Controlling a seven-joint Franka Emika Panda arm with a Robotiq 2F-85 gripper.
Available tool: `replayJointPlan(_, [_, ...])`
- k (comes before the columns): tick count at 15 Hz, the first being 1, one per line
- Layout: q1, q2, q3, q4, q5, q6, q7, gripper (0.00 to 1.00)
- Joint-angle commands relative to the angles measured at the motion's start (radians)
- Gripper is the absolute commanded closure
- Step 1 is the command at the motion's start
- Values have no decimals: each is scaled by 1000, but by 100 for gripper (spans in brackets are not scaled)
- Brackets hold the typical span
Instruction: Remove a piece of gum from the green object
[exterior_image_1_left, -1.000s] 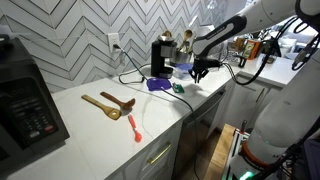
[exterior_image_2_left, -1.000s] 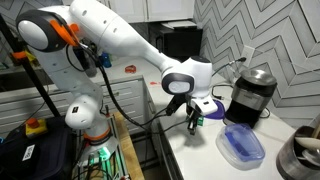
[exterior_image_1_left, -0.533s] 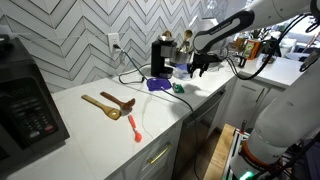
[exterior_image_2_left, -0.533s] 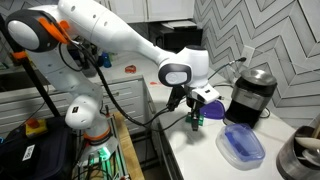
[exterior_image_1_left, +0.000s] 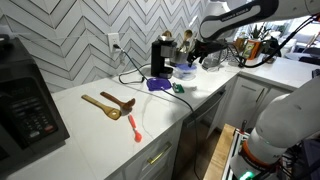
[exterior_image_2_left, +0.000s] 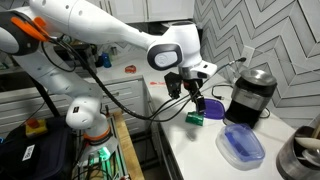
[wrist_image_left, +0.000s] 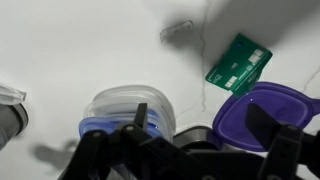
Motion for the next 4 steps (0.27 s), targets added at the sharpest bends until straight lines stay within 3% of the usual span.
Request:
replayJointPlan(1, [3, -16, 0, 2, 0, -12, -12, 0])
replayJointPlan(4, [6, -36, 1, -1, 0, -22, -23, 0])
